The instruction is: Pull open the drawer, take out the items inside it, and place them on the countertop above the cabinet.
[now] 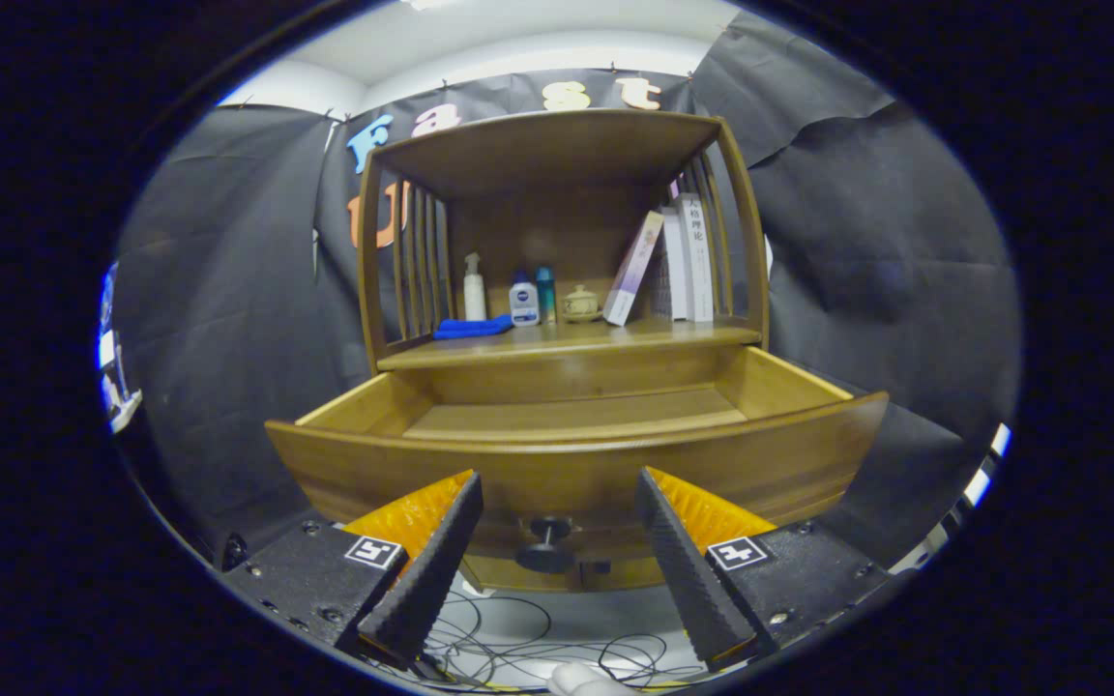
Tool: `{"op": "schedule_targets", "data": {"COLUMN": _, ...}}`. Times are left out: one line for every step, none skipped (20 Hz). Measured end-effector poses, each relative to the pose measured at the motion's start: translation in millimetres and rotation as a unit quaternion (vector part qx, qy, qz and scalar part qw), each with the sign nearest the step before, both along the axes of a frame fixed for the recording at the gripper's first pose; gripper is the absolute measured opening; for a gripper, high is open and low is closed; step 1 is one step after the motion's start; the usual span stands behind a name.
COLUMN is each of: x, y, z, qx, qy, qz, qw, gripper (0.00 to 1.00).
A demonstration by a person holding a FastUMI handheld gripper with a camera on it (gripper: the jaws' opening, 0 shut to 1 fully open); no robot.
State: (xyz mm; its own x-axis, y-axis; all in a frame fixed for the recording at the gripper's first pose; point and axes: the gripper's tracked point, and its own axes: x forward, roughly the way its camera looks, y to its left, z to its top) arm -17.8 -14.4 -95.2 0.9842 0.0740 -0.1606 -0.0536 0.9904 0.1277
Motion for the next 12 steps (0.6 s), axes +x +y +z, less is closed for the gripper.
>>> {"op": "schedule_targets", "data": {"x": 0, "y": 0, "z": 13, "qx": 0.005, "qy": -0.002, "qz": 0.004, "qw": 1.000, "gripper": 1.00}}
{"op": "schedule_targets", "data": {"x": 1, "y": -1, "z": 28, "qx": 0.008, "qy": -0.008, "qz": 0.006, "qw": 1.000, "gripper": 1.00}}
{"op": "schedule_targets", "data": {"x": 5, "y": -3, "z": 45, "qx": 0.010, "qy": -0.016, "qz": 0.005, "qw": 1.000, "gripper": 1.00}}
{"op": "schedule_targets", "data": {"x": 10, "y": -5, "z": 59, "qx": 0.009, "qy": -0.022, "qz": 0.005, "qw": 1.000, "gripper": 1.00}}
{"op": "schedule_targets", "data": {"x": 15, "y": -4, "z": 76, "qx": 0.010, "qy": -0.029, "qz": 0.005, "qw": 1.000, "gripper": 1.00}}
{"op": "schedule_targets", "data": {"x": 20, "y": -4, "z": 90, "qx": 0.011, "qy": -0.032, "qz": 0.004, "qw": 0.999, "gripper": 0.99}}
{"op": "schedule_targets", "data": {"x": 27, "y": -3, "z": 103, "qx": 0.011, "qy": -0.032, "qz": 0.006, "qw": 0.999, "gripper": 0.99}}
{"op": "schedule_targets", "data": {"x": 35, "y": 2, "z": 117, "qx": 0.013, "qy": -0.032, "qz": 0.011, "qw": 0.999, "gripper": 0.99}}
{"op": "schedule_targets", "data": {"x": 44, "y": 5, "z": 128, "qx": 0.013, "qy": -0.029, "qz": 0.012, "qw": 0.999, "gripper": 0.99}}
{"op": "schedule_targets", "data": {"x": 53, "y": 7, "z": 137, "qx": 0.010, "qy": -0.024, "qz": 0.014, "qw": 1.000, "gripper": 0.99}}
{"op": "schedule_targets", "data": {"x": 62, "y": 8, "z": 145, "qx": 0.005, "qy": -0.015, "qz": 0.011, "qw": 1.000, "gripper": 0.99}}
{"op": "schedule_targets", "data": {"x": 70, "y": 12, "z": 153, "qx": 0.001, "qy": -0.009, "qz": 0.014, "qw": 1.000, "gripper": 0.99}}
